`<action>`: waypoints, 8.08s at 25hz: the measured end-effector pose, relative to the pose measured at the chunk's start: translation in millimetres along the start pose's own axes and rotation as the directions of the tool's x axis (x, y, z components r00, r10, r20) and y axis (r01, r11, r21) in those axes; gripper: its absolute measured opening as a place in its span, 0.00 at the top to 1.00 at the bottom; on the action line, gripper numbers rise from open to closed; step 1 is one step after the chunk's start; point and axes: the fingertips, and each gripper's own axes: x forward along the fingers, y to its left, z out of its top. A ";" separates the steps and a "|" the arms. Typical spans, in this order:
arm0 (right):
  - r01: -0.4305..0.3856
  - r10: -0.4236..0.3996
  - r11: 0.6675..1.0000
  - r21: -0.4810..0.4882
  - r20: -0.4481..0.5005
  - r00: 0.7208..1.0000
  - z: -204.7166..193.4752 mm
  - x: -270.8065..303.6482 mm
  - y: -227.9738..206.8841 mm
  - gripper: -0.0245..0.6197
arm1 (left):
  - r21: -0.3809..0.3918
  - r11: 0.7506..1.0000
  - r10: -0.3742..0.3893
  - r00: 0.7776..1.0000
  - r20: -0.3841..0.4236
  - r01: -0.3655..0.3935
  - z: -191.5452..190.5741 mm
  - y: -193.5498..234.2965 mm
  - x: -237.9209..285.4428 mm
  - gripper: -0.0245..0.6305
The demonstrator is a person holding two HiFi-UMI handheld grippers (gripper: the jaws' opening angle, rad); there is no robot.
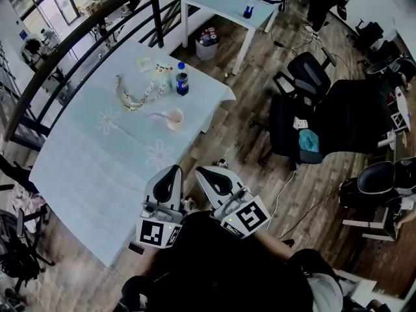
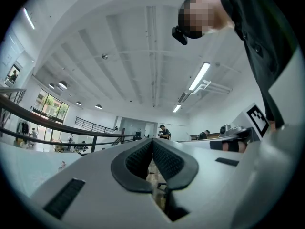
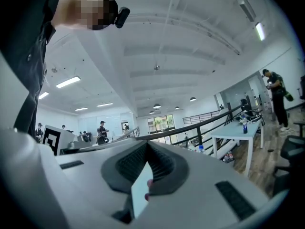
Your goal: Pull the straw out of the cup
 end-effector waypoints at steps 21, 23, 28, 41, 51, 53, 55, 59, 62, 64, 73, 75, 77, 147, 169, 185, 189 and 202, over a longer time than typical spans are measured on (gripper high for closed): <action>-0.407 0.406 0.913 0.017 -0.110 0.907 3.4 117.7 -106.6 0.95 | 0.048 0.917 0.394 0.918 0.043 -0.396 -13.1 75.1 107.4 0.94; -0.446 0.445 0.895 0.023 -0.125 0.887 2.5 126.9 -113.0 0.95 | 0.057 0.898 0.433 0.900 0.053 -0.436 -10.4 79.7 114.2 0.94; -0.536 0.530 0.844 0.020 -0.183 0.828 -8.9 151.7 -125.5 0.95 | 0.057 0.843 0.528 0.843 0.101 -0.535 -3.1 88.1 124.6 0.94; -0.733 0.710 0.677 0.065 -0.320 0.627 -45.7 181.8 -148.6 0.95 | 0.091 0.618 0.773 0.624 0.114 -0.781 -16.1 87.9 132.0 0.94; -0.767 0.715 0.638 0.066 -0.419 0.559 -84.5 202.6 -158.4 0.95 | 0.098 0.535 0.832 0.543 0.116 -0.839 -22.9 84.2 131.0 0.94; -0.774 0.712 0.630 0.066 -0.448 0.541 -94.4 206.4 -158.3 0.95 | 0.088 0.534 0.833 0.541 0.112 -0.841 -24.1 85.2 133.6 0.94; -0.774 0.702 0.630 0.067 -0.477 0.530 -105.2 211.7 -157.7 0.95 | 0.078 0.537 0.833 0.543 0.104 -0.840 -27.5 88.2 133.9 0.94; -0.766 0.678 0.639 0.063 -0.516 0.523 -125.1 225.5 -153.7 0.95 | 0.060 0.549 0.829 0.552 0.090 -0.834 -33.8 100.0 129.9 0.94; -0.763 0.664 0.642 0.074 -0.552 0.505 -142.1 234.9 -148.5 0.94 | 0.048 0.557 0.825 0.559 0.083 -0.829 -35.2 114.2 126.6 0.94; -0.761 0.651 0.644 0.080 -0.581 0.489 -154.1 239.3 -145.8 0.93 | 0.035 0.567 0.819 0.567 0.080 -0.823 -34.9 124.3 126.2 0.94; -0.737 0.593 0.664 0.128 -0.690 0.415 -210.3 260.8 -138.2 0.74 | 0.004 0.591 0.806 0.591 0.033 -0.806 -45.9 170.9 114.1 0.94; -0.732 0.578 0.670 0.125 -0.707 0.408 -221.5 267.0 -137.6 0.73 | -0.005 0.591 0.806 0.591 0.021 -0.806 -49.9 180.6 110.0 0.94; -0.731 0.559 0.674 0.112 -0.723 0.405 -231.0 273.3 -137.2 0.71 | -0.014 0.594 0.804 0.594 0.008 -0.804 -53.1 189.0 107.3 0.94; -0.639 0.606 0.769 -0.020 -0.294 0.739 -36.9 218.4 -204.0 0.91 | 0.062 0.696 0.713 0.699 0.054 -0.715 -55.5 88.0 181.3 0.94; -0.645 0.645 0.764 -0.005 -0.032 0.764 79.8 146.9 -218.9 0.91 | 0.092 0.742 0.651 0.747 0.134 -0.664 -26.0 41.3 200.5 0.94; -0.635 0.636 0.772 -0.029 0.039 0.771 101.5 130.9 -218.2 0.91 | 0.103 0.753 0.628 0.757 0.182 -0.650 -3.2 47.8 194.7 0.94; -0.622 0.623 0.783 -0.021 0.028 0.782 97.4 131.4 -221.0 0.91 | 0.102 0.758 0.625 0.762 0.168 -0.644 -5.7 47.3 194.5 0.94; -0.638 0.638 0.770 -0.020 0.020 0.769 93.7 130.0 -211.0 0.91 | 0.102 0.747 0.638 0.752 0.168 -0.656 -6.3 47.0 185.8 0.94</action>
